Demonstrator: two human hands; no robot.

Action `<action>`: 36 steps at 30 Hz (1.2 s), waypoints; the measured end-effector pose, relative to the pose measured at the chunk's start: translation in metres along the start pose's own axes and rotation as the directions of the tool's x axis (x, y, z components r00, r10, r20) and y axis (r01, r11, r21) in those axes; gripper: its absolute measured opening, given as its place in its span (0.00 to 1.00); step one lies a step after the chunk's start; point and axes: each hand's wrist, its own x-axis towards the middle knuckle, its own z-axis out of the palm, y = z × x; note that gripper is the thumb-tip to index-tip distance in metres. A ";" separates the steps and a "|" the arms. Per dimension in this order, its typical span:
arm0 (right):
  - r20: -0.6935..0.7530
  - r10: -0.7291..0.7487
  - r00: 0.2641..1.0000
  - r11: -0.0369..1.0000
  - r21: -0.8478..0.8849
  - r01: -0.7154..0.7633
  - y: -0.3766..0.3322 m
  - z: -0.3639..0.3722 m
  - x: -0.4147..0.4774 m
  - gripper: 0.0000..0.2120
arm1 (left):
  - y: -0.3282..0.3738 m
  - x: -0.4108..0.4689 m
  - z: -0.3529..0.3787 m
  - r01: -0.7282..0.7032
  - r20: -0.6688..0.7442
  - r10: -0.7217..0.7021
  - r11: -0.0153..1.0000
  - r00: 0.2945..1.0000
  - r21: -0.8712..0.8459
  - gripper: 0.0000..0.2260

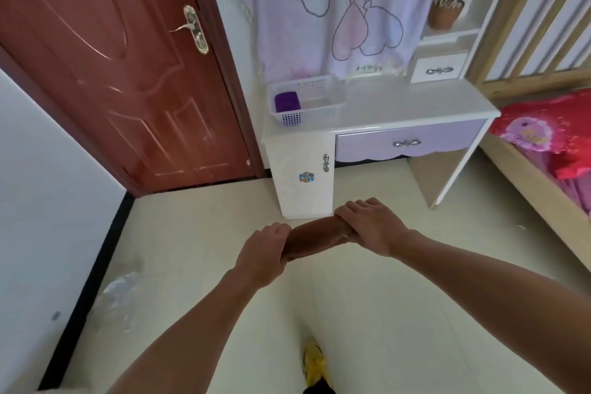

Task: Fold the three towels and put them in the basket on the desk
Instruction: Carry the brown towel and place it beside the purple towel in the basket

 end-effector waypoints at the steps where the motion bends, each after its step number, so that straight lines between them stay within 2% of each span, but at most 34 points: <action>1: 0.005 0.018 1.000 1.000 0.018 -0.018 0.016 0.004 0.016 0.13 | -0.004 0.024 -0.001 -0.009 0.005 0.009 1.000 1.000 -0.014 0.14; 5: 0.043 0.081 0.996 0.997 0.015 -0.081 0.077 0.011 0.086 0.15 | -0.025 0.122 -0.015 -0.028 0.040 0.028 0.999 0.999 -0.024 0.15; 10: 0.030 0.125 0.992 0.988 0.091 -0.128 0.151 0.001 0.148 0.16 | -0.033 0.222 -0.040 -0.089 0.014 0.089 0.996 0.996 -0.025 0.24; 16: 0.024 0.152 0.988 0.975 0.159 -0.154 0.254 0.006 0.231 0.17 | -0.026 0.342 -0.049 -0.073 -0.052 0.070 0.995 0.996 -0.061 0.19; 20: 0.048 0.091 0.995 0.972 0.214 -0.099 0.320 0.017 0.285 0.17 | -0.016 0.410 -0.047 0.020 -0.083 -0.025 0.998 0.996 -0.062 0.19; 24: 0.138 0.023 0.990 0.953 0.298 -0.064 0.377 0.012 0.345 0.17 | -0.005 0.466 -0.052 0.149 -0.103 -0.159 0.984 0.982 -0.096 0.22; 28: 0.234 -0.013 0.972 0.892 0.442 -0.094 0.407 0.003 0.404 0.19 | -0.006 0.500 -0.055 0.247 -0.121 -0.276 0.945 0.953 -0.215 0.24; 31: 0.253 -0.036 0.967 0.815 0.568 -0.118 0.417 0.003 0.450 0.23 | -0.016 0.521 -0.049 0.289 -0.121 -0.333 0.914 0.935 -0.285 0.28; 34: 0.260 -0.025 0.965 0.755 0.637 -0.153 0.420 0.007 0.495 0.26 | -0.026 0.542 -0.042 0.357 -0.103 -0.428 0.845 0.898 -0.398 0.29; 36: 0.273 -0.023 0.962 0.751 0.639 -0.163 0.420 0.019 0.523 0.28 | -0.035 0.559 -0.033 0.413 -0.060 -0.505 0.763 0.861 -0.497 0.28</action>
